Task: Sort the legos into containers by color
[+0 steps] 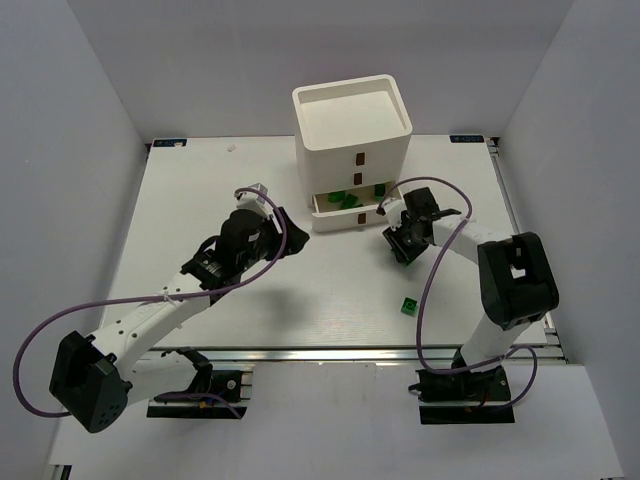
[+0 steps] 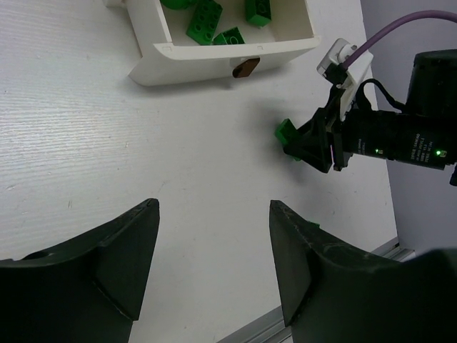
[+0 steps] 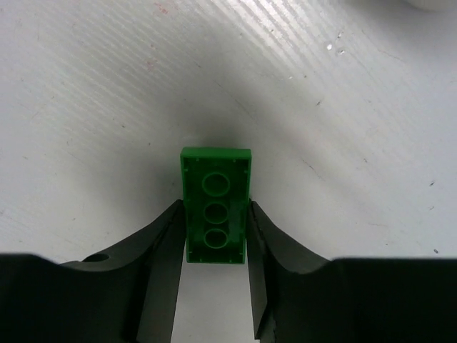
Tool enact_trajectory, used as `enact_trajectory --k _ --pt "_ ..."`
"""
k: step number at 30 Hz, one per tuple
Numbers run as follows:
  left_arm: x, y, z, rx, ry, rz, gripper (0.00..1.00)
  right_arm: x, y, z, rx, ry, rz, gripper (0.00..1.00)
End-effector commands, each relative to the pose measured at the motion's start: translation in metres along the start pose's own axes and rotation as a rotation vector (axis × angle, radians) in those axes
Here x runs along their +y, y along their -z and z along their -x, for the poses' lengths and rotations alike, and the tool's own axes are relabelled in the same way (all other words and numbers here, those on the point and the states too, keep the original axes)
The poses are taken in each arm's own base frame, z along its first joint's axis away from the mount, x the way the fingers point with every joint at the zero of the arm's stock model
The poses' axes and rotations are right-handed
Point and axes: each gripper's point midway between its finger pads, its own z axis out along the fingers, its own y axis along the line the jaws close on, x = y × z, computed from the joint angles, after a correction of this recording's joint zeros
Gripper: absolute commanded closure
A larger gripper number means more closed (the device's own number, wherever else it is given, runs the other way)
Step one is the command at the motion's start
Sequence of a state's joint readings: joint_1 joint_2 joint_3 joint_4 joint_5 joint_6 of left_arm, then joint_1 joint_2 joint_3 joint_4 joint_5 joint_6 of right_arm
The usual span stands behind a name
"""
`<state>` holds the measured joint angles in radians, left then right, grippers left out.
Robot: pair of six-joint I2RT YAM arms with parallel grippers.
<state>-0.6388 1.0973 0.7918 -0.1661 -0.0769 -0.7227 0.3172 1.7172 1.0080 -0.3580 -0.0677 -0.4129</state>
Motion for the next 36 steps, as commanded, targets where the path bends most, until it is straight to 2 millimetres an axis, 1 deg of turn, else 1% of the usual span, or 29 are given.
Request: enact_trajectory --k 1,2,3,4,5,6,7,8,9,12,13,15,16,18,19,20,21,22,23,24,25,26,29,30,31,32,34,35,36 --pt "-0.008 0.001 0.006 0.007 -0.019 -0.018 0.28 0.009 0.016 0.010 -0.080 0.100 0.044 0.90" --pt "-0.009 0.000 0.005 0.014 -0.025 -0.022 0.28 0.012 0.025 0.023 -0.133 0.156 0.070 0.97" --pt "-0.010 0.000 0.005 0.016 -0.028 -0.026 0.28 0.012 0.033 0.035 -0.184 0.287 0.085 0.99" --pt "-0.009 0.000 0.004 0.020 -0.030 -0.025 0.28 0.022 0.043 0.049 -0.261 0.369 0.139 1.00" --pt "-0.010 -0.001 0.004 0.020 -0.033 -0.027 0.28 0.025 0.060 0.071 -0.363 0.520 0.144 1.00" --pt "-0.010 -0.001 0.004 0.021 -0.033 -0.028 0.28 0.022 0.066 0.080 -0.395 0.533 0.122 1.00" --pt "-0.010 -0.001 0.004 0.020 -0.034 -0.031 0.28 0.024 0.072 0.093 -0.455 0.662 0.111 1.00" --pt "-0.010 -0.002 0.004 0.021 -0.034 -0.032 0.28 0.022 0.076 0.102 -0.489 0.733 0.093 1.00" --pt "-0.011 -0.003 0.004 0.021 -0.039 -0.036 0.28 0.016 0.080 0.119 -0.544 0.795 0.044 1.00" --pt "-0.014 -0.003 0.005 0.022 -0.043 -0.046 0.28 0.007 0.067 0.142 -0.562 0.893 0.024 1.00" --pt "-0.016 -0.002 0.007 0.019 -0.044 -0.050 0.28 -0.001 0.064 0.163 -0.568 0.908 0.011 1.00" --pt "-0.016 -0.001 0.007 0.016 -0.047 -0.054 0.28 -0.012 0.058 0.178 -0.552 0.918 -0.002 1.00" --pt "-0.015 -0.001 0.006 0.018 -0.047 -0.053 0.28 -0.021 0.054 0.194 -0.558 0.927 -0.021 1.00" --pt "-0.016 0.002 0.008 0.008 -0.042 -0.061 0.28 -0.026 0.049 0.208 -0.559 0.973 -0.045 0.99" --pt "-0.015 0.002 0.007 0.009 -0.044 -0.060 0.28 -0.034 0.045 0.217 -0.561 0.982 -0.078 0.98" --pt "-0.015 0.003 0.007 0.007 -0.041 -0.060 0.28 -0.036 0.045 0.224 -0.567 0.994 -0.096 0.95" --pt "-0.015 0.004 0.007 0.006 -0.042 -0.061 0.27 -0.038 0.043 0.228 -0.567 1.006 -0.100 0.91" --pt "-0.015 0.004 0.006 0.006 -0.041 -0.061 0.28 -0.037 0.035 0.225 -0.547 1.007 -0.080 0.86" --pt "-0.014 0.004 0.006 0.006 -0.041 -0.061 0.27 -0.038 0.040 0.233 -0.557 1.020 -0.090 0.64" --pt "-0.015 0.005 0.007 0.006 -0.041 -0.061 0.27 -0.037 0.040 0.233 -0.552 1.026 -0.079 0.55" --pt "-0.015 0.004 0.006 0.007 -0.042 -0.062 0.27 -0.037 0.040 0.232 -0.548 1.022 -0.073 0.49" --pt "-0.016 0.004 0.007 0.005 -0.042 -0.066 0.27 -0.034 0.041 0.230 -0.547 1.023 -0.061 0.38" --pt "-0.020 0.002 0.007 0.010 -0.042 -0.082 0.26 -0.034 0.047 0.227 -0.558 1.006 -0.067 0.30" --pt "-0.020 0.001 0.006 0.013 -0.044 -0.085 0.26 -0.032 0.046 0.223 -0.554 0.991 -0.058 0.29" --pt "-0.022 -0.001 0.009 0.006 -0.046 -0.091 0.26 -0.029 0.052 0.224 -0.564 0.970 -0.058 0.29" --pt "-0.025 -0.005 0.003 0.034 -0.053 -0.111 0.26 -0.031 0.054 0.224 -0.566 0.948 -0.060 0.29" --pt "-0.035 -0.009 0.005 0.048 -0.068 -0.142 0.27 -0.033 0.066 0.228 -0.584 0.863 -0.063 0.29" --pt "-0.038 -0.012 0.006 0.056 -0.085 -0.151 0.30 -0.033 0.069 0.229 -0.586 0.832 -0.063 0.31" --pt "-0.047 -0.018 0.003 0.086 -0.098 -0.175 0.33 -0.036 0.075 0.230 -0.588 0.791 -0.068 0.32"
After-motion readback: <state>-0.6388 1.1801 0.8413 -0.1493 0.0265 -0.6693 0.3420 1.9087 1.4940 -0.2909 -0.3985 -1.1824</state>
